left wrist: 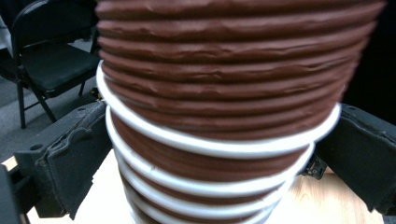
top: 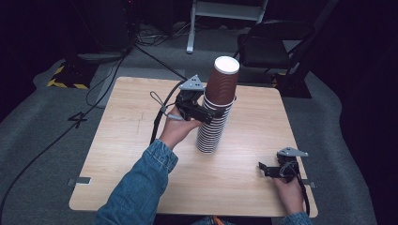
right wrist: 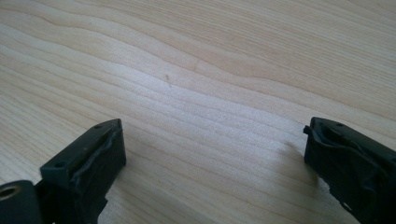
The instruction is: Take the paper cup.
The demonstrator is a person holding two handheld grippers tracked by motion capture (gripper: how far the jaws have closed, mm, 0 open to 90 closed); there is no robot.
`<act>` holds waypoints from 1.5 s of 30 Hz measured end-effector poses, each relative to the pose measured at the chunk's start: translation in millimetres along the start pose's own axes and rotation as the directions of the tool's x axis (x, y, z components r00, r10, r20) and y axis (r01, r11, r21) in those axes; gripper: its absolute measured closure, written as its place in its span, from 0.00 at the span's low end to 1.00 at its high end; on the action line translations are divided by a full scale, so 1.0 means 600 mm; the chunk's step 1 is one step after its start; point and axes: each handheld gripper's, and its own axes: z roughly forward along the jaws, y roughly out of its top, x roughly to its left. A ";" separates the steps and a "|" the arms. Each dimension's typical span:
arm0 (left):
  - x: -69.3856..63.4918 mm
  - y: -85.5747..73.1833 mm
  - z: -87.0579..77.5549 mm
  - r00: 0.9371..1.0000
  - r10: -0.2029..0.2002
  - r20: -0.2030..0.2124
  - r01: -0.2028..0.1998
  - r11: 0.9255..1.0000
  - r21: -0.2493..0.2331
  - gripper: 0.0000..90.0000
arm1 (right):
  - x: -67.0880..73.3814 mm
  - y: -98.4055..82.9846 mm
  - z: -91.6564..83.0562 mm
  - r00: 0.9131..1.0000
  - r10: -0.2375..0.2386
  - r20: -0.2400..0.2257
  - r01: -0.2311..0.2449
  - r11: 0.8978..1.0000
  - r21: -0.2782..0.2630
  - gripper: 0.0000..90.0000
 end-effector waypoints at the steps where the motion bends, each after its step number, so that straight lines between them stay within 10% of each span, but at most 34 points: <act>1: 0.001 0.000 0.002 1.000 0.002 0.001 -0.002 1.000 -0.001 0.00 | 0.000 0.000 0.000 1.000 0.000 -0.001 0.000 1.000 0.000 0.06; 9: 0.001 -0.001 0.011 1.000 0.011 -0.007 -0.011 1.000 0.017 0.02 | -0.002 0.000 -0.003 1.000 -0.002 -0.004 0.002 1.000 0.000 0.11; 26: 0.005 -0.005 0.011 1.000 0.025 0.003 -0.025 1.000 0.007 0.03 | -0.008 0.073 -0.074 0.984 -0.021 -0.179 0.002 0.994 -0.106 0.12; 45: 0.004 -0.001 0.012 1.000 0.031 -0.002 -0.031 0.999 0.035 0.04 | 0.075 0.299 -0.174 0.897 -0.272 -0.348 0.171 0.941 -0.293 0.07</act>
